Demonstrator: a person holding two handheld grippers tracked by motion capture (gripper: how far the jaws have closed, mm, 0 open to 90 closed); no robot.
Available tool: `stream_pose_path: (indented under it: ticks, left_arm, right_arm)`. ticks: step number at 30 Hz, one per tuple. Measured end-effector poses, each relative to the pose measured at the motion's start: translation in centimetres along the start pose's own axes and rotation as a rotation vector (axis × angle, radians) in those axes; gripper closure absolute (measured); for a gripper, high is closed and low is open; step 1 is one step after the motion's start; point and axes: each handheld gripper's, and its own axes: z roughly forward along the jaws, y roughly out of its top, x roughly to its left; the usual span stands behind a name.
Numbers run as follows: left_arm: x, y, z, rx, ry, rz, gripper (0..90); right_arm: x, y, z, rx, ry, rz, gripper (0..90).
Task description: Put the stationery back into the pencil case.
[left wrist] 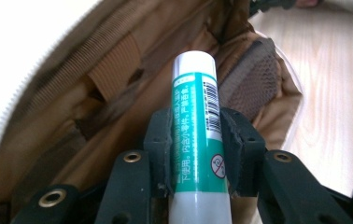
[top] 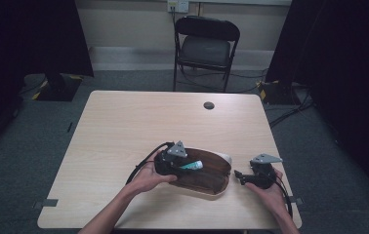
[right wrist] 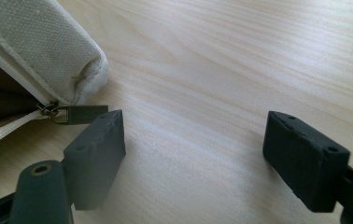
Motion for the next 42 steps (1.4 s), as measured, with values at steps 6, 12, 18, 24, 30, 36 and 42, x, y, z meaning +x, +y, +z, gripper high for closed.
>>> stream_pose_path:
  ticks: [6, 12, 18, 24, 30, 36, 42]
  left_arm:
    - [0.3, -0.2, 0.4, 0.009, 0.017, -0.006, 65.5]
    - [0.4, -0.1, 0.2, 0.023, 0.014, 0.000, 65.5]
    - [0.4, 0.3, 0.7, -0.005, 0.014, -0.004, 65.9]
    - [0.5, 0.8, 1.2, -0.007, 0.020, 0.000, 65.7]
    - [0.5, 0.8, 1.1, -0.012, 0.039, -0.002, 59.8]
    - [0.8, 0.4, -0.1, -0.012, 0.062, -0.006, 57.7]
    - [1.5, -0.8, -1.5, -0.008, 0.077, -0.042, 58.2]
  right_arm:
    - [0.0, 0.0, 0.0, 0.001, 0.002, -0.002, 20.4]
    - [0.0, 0.0, 0.0, 0.001, 0.002, -0.002, 20.4]
    - [0.0, 0.0, 0.0, 0.001, 0.002, -0.002, 20.4]
    - [0.0, 0.0, 0.0, 0.001, 0.003, -0.003, 20.4]
    - [0.0, 0.0, 0.0, 0.001, 0.003, -0.003, 20.4]
    - [0.0, 0.0, 0.0, 0.001, 0.003, -0.003, 20.4]
    - [0.0, 0.0, 0.0, 0.001, 0.002, -0.003, 20.4]
